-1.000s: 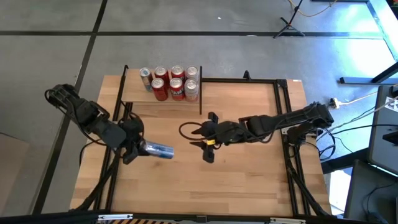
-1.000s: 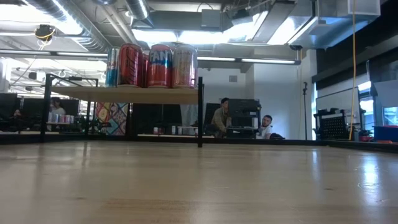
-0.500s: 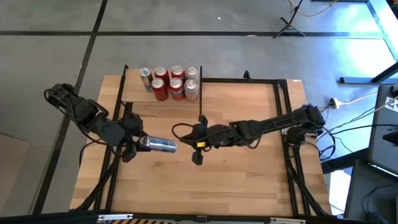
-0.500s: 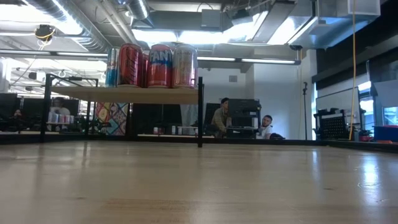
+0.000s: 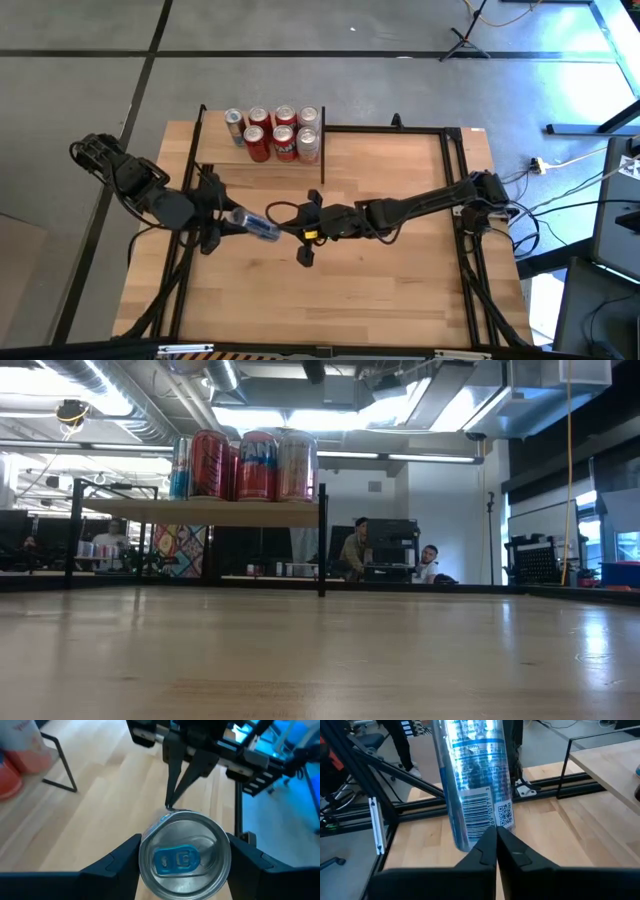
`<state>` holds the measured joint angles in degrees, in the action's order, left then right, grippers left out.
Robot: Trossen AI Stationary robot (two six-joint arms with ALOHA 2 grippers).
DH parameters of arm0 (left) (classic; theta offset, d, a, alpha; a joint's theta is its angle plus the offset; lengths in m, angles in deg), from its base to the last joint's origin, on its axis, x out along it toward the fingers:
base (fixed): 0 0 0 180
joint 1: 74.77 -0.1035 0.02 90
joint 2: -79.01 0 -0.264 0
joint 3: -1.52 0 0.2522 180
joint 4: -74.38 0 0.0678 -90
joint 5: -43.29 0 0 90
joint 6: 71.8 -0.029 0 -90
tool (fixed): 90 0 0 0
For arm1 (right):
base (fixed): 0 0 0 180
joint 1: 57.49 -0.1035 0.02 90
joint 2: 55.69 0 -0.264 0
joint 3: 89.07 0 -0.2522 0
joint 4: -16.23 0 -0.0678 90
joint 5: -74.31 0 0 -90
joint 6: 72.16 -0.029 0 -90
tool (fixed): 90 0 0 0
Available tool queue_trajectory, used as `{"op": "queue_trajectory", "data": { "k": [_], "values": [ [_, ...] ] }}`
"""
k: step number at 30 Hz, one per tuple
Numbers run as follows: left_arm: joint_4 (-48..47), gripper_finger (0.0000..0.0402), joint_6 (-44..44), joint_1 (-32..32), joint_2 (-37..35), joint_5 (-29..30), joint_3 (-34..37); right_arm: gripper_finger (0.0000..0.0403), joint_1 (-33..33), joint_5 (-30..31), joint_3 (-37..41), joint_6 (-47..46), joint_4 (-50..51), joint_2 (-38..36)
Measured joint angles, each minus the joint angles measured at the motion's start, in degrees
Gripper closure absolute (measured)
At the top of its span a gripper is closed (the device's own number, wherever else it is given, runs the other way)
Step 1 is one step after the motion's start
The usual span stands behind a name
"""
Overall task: Place canned beverage on shelf
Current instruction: Put the blue soda can on the shelf aligned with the other blue soda can
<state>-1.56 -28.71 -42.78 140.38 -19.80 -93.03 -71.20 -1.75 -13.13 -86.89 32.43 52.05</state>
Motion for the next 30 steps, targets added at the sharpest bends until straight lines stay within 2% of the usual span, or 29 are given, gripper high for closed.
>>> {"op": "queue_trajectory", "data": {
  "k": [14,21,25,30],
  "values": [
    [2.0,0.0196,0.0,-2.7,0.1,9.2,0.0,0.0402,3.0,-1.0,0.0,0.7,-2.9,1.2],
    [-1.3,0.0196,0.1,-6.1,0.0,9.3,0.0,0.0402,4.5,-1.4,0.0,1.3,-1.7,0.1],
    [-7.1,0.0196,2.5,-9.0,-1.3,9.0,0.0,0.0402,4.8,-0.7,0.0,1.6,5.6,-4.0],
    [-14.9,0.0196,4.5,-14.9,-2.9,9.1,0.0,0.0402,5.8,3.1,0.0,2.3,17.9,-9.0]
  ]
}}
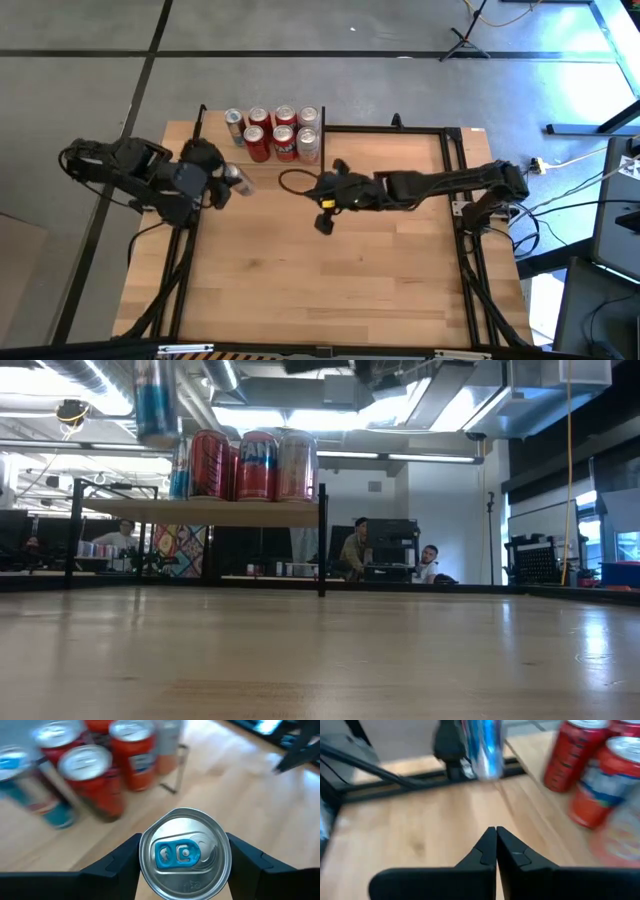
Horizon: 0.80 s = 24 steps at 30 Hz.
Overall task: Place canned beverage on shelf
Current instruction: Put the blue soda can on the shelf aligned with the other blue soda can
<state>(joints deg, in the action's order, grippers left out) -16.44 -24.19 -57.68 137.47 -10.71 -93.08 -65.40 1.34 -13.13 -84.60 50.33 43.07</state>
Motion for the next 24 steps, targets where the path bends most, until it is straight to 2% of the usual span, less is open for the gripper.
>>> {"op": "queue_trajectory", "data": {
  "k": [4,8,12,19,24],
  "values": [
    [-4.8,0.0196,0.1,-6.3,-1.3,0.6,0.0,0.0402,1.8,0.3,0.0,1.8,7.5,-2.5],
    [-4.8,0.0196,-3.6,-13.9,-1.9,0.7,0.0,0.0402,4.6,-0.5,0.0,4.0,12.2,-3.4],
    [-4.6,0.0196,-7.7,-22.1,-1.9,-0.2,0.0,0.0402,7.9,-4.3,0.0,7.4,14.4,-4.2],
    [1.4,0.0196,-16.9,-34.2,-1.5,-6.1,0.0,0.0402,13.4,-10.7,0.0,10.2,15.3,-4.4],
    [4.0,0.0196,-23.0,-43.2,-0.1,-12.9,0.0,0.0402,15.6,-13.0,0.0,11.5,16.4,-4.4]
  ]
}}
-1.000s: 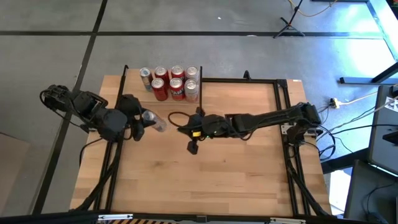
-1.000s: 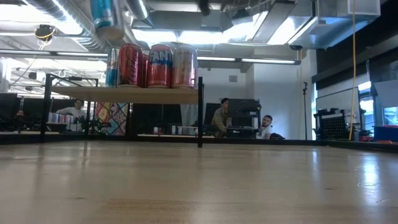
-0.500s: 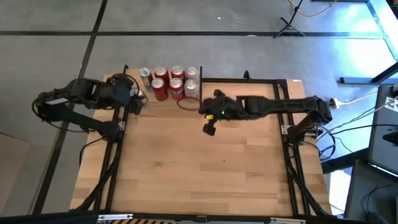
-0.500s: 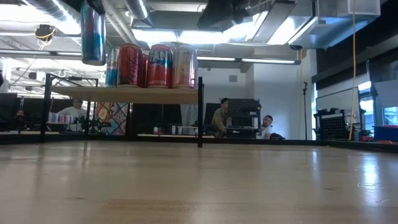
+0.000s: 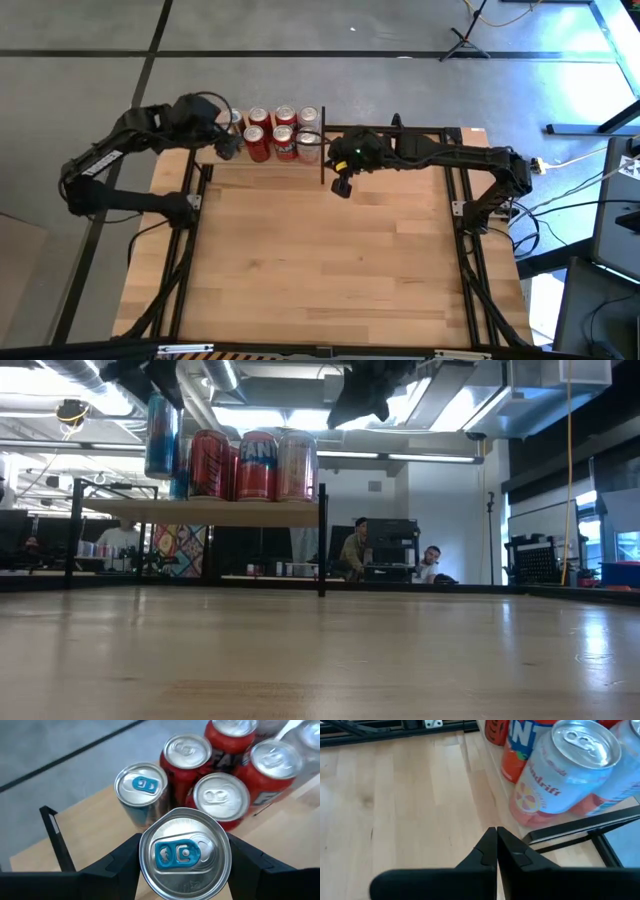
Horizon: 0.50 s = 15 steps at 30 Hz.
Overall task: Place canned beverage on shelf
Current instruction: Put the blue soda can on the shelf aligned with the other blue soda can
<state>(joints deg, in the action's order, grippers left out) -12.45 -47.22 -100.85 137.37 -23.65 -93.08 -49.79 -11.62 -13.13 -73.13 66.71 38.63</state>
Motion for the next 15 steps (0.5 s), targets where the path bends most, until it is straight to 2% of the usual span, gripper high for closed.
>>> {"op": "queue_trajectory", "data": {
  "k": [9,15],
  "values": [
    [2.5,0.0196,-6.8,-10.8,4.0,-11.5,0.0,0.0402,0.6,-0.7,0.0,0.8,0.4,0.0],
    [2.5,0.0196,-8.7,-14.4,5.3,-14.8,0.0,0.0402,0.6,-0.7,0.0,1.0,0.4,0.0]
  ]
}}
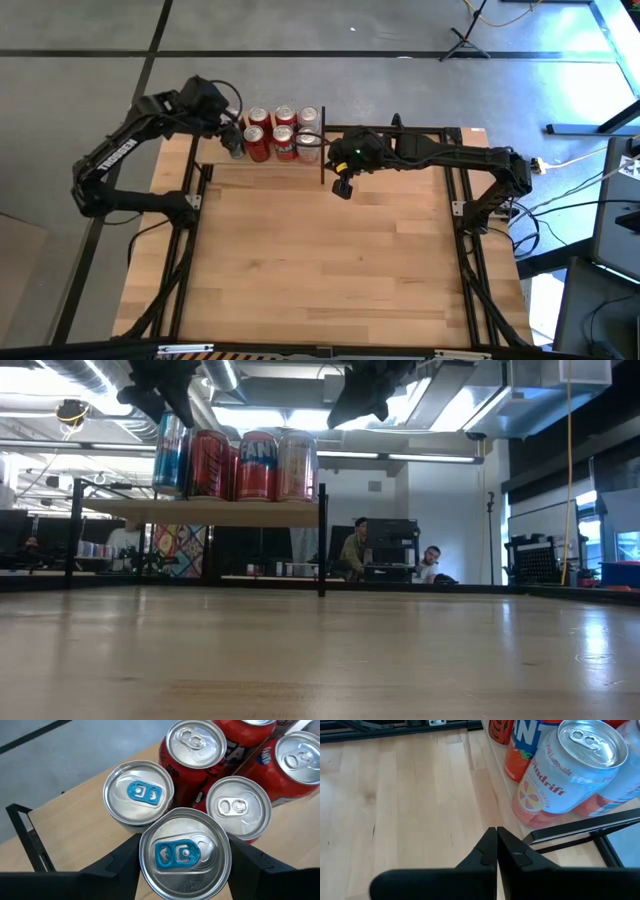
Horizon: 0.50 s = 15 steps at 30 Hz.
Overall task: Place canned beverage on shelf
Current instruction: Put the blue soda can on the shelf aligned with the other blue soda can
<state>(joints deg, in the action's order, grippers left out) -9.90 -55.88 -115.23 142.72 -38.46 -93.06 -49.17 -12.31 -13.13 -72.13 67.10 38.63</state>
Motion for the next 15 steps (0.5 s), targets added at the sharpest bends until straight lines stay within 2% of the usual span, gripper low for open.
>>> {"op": "queue_trajectory", "data": {
  "k": [15],
  "values": [
    [0.6,0.0196,-1.2,-0.7,-0.2,1.0,0.9,0.0402,0.0,0.0,0.0,-0.1,-0.2,0.0]
  ]
}}
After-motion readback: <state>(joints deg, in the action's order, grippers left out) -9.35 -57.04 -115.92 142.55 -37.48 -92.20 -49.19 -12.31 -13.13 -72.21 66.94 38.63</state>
